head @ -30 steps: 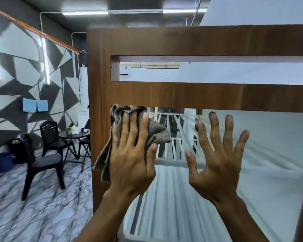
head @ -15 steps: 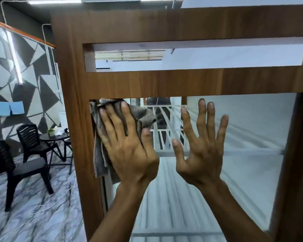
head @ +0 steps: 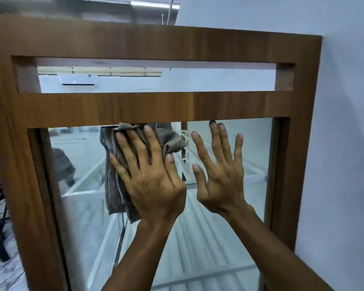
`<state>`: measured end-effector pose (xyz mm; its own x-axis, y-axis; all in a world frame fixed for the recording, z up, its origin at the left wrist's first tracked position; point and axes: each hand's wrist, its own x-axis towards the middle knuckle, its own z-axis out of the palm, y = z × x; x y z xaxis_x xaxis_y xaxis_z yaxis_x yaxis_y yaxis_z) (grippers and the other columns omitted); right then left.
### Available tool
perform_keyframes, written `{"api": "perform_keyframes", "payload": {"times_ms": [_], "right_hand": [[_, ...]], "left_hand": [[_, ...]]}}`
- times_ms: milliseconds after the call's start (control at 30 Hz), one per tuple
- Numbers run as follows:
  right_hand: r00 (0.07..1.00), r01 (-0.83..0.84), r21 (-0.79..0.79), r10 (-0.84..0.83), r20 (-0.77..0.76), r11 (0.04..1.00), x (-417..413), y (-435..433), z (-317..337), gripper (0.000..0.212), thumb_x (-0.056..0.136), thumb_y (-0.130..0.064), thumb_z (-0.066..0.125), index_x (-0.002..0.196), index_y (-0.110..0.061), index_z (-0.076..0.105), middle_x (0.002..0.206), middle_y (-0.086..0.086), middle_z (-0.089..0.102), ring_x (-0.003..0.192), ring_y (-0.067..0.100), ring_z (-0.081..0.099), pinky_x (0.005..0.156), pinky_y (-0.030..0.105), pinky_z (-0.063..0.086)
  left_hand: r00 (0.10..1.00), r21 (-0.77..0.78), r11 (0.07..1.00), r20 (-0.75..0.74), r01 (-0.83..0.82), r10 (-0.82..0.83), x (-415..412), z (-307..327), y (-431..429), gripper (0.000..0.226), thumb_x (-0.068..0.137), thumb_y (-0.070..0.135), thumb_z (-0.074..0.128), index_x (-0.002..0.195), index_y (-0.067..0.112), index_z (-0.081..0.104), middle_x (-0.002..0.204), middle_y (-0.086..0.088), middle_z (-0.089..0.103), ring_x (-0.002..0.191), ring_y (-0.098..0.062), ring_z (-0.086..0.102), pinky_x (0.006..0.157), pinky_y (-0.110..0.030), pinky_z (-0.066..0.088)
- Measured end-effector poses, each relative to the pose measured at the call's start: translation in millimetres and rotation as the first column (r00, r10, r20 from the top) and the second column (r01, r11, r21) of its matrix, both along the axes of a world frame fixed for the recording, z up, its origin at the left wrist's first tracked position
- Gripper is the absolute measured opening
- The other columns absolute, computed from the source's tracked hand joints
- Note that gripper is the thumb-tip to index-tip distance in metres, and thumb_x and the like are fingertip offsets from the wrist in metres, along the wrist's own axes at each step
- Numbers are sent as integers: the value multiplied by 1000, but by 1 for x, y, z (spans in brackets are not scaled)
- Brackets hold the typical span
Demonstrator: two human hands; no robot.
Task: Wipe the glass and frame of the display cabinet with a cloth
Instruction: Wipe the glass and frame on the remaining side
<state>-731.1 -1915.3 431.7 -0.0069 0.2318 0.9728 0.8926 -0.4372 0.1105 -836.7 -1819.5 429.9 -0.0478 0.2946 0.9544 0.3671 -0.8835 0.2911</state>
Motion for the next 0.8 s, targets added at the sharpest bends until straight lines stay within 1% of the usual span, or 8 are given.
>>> {"api": "perform_keyframes", "payload": {"times_ms": [133, 200, 333, 433, 500, 633, 700, 800], "right_hand": [[1000, 24, -24, -24, 15, 999, 19, -23, 1, 56, 108, -47, 20, 157, -26, 36, 168, 11, 25, 159, 30, 15, 126, 64, -1], [999, 40, -16, -40, 11, 999, 26, -32, -1, 57, 107, -49, 20, 155, -25, 39, 167, 11, 27, 158, 32, 17, 125, 66, 0], [997, 74, 50, -73, -19, 996, 44, -51, -2, 56, 105, -46, 30, 156, -24, 37, 168, 8, 24, 159, 32, 11, 127, 59, -3], [998, 45, 110, -40, -46, 993, 57, -63, 1, 58, 103, -42, 37, 156, -19, 37, 167, 12, 26, 159, 30, 8, 129, 52, 2], [998, 29, 167, -19, -64, 985, 57, -67, 0, 58, 102, -35, 43, 156, -15, 38, 166, 16, 28, 158, 32, 9, 129, 50, 5], [989, 122, 254, -97, -112, 959, 74, -91, -6, 63, 97, -26, 51, 156, -8, 39, 166, 14, 27, 157, 36, 16, 129, 50, 5], [993, 50, 262, -20, -114, 964, 82, -100, -7, 63, 97, -18, 49, 157, -5, 35, 167, 15, 24, 158, 34, 16, 130, 46, 6], [986, -97, 262, 128, -103, 960, 84, -103, -10, 61, 97, -8, 42, 156, -2, 28, 166, 15, 24, 158, 31, 17, 130, 45, 10]], "left_hand": [[999, 43, 999, -29, 15, -14, 27, -1, -27, 64, 107, 34, 39, 164, 11, 26, 171, -17, 22, 160, -37, 11, 128, -57, 1], [999, 52, 999, -39, 14, -12, 37, 0, -38, 64, 107, 36, 39, 164, 11, 27, 171, -17, 21, 160, -37, 11, 128, -57, 0], [999, 51, 999, -44, 10, -8, 54, -2, -53, 65, 107, 35, 41, 164, 10, 27, 171, -17, 21, 160, -37, 11, 128, -54, -2], [997, 95, 995, -68, 37, -30, 67, -3, -68, 64, 107, 35, 42, 165, 11, 25, 172, -16, 19, 160, -35, 10, 129, -53, -4], [997, 116, 993, -78, 34, -25, 77, -3, -77, 64, 107, 36, 40, 165, 12, 26, 172, -16, 19, 160, -34, 10, 130, -52, -3], [994, 156, 987, -104, 47, -30, 89, -4, -86, 64, 108, 35, 44, 165, 11, 27, 171, -12, 13, 161, -32, 9, 130, -51, -3], [989, 201, 977, -141, 65, -37, 94, -4, -93, 64, 108, 34, 44, 165, 11, 27, 172, -12, 14, 161, -31, 9, 131, -51, -3], [972, 277, 953, -229, 122, -58, 106, -2, -106, 62, 108, 32, 39, 165, 12, 25, 172, -12, 23, 161, -29, 10, 131, -53, -1]]}}
